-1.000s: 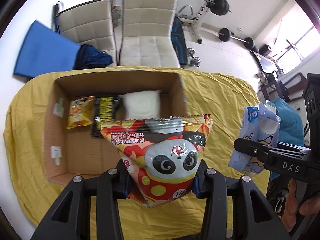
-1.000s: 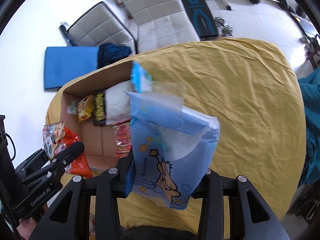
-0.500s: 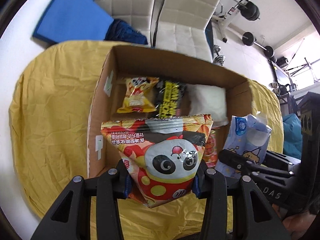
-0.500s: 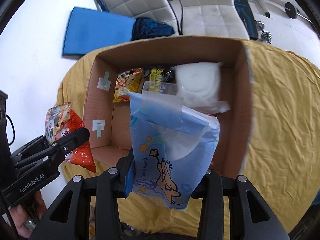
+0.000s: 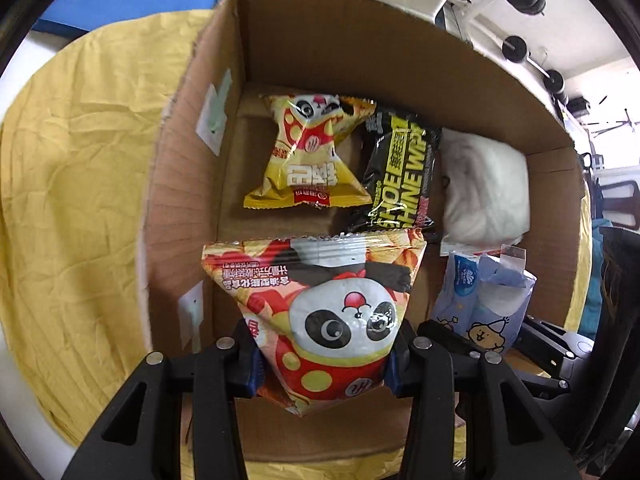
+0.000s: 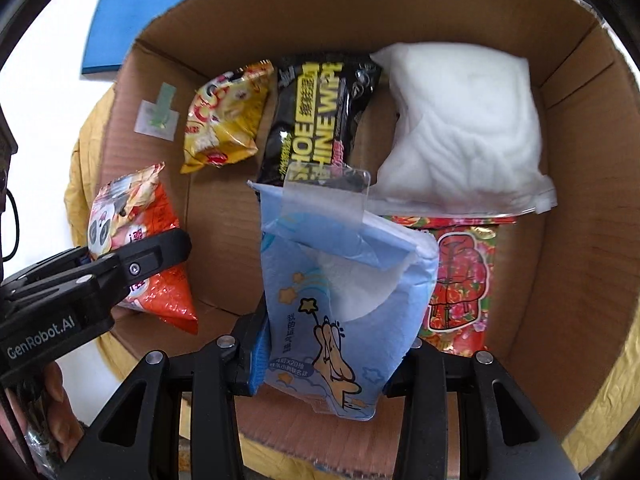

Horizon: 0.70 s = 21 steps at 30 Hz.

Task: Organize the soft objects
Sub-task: 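Lower and open left tool on panda packet while right tool releases blue pack in box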

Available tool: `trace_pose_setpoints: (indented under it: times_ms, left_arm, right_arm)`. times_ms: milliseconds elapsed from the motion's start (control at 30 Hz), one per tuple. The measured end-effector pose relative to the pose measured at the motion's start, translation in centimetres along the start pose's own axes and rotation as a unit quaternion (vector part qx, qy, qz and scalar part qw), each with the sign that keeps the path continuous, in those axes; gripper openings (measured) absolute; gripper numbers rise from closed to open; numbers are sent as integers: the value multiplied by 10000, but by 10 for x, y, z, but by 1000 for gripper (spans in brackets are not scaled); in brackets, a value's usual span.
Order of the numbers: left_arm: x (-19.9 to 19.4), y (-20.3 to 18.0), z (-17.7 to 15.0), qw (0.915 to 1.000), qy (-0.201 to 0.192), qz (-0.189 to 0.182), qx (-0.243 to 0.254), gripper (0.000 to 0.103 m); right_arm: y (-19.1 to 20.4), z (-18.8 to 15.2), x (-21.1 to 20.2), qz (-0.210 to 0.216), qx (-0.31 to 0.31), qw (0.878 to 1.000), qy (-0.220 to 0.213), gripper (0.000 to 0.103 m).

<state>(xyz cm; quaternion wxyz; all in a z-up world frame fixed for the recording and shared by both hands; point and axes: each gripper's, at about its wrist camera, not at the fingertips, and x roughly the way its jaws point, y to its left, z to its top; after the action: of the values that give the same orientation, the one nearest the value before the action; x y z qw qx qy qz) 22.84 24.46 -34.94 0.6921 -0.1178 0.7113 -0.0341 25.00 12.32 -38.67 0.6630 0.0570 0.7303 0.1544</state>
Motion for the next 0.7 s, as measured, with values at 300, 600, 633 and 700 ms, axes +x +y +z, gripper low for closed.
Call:
trace_pose_setpoints:
  times_ms: [300,600,633,700]
  left_arm:
    - [31,2,1,9991,394,-92,112,41]
    - [45,7,1,9978,646,-69,91,43]
    - [45,8,0,9979,647,-58,85,45]
    - [45,9,-1,9979,642,-43,61,46]
  right_arm:
    - [-7,5,29,94,-15,9998,164,45]
    - [-12,16,57,87,-24,9994,332,52]
    - [-12,16,59,72,-24,9994,349,53]
    - [-7,14,64,31,-33,9993,365,53]
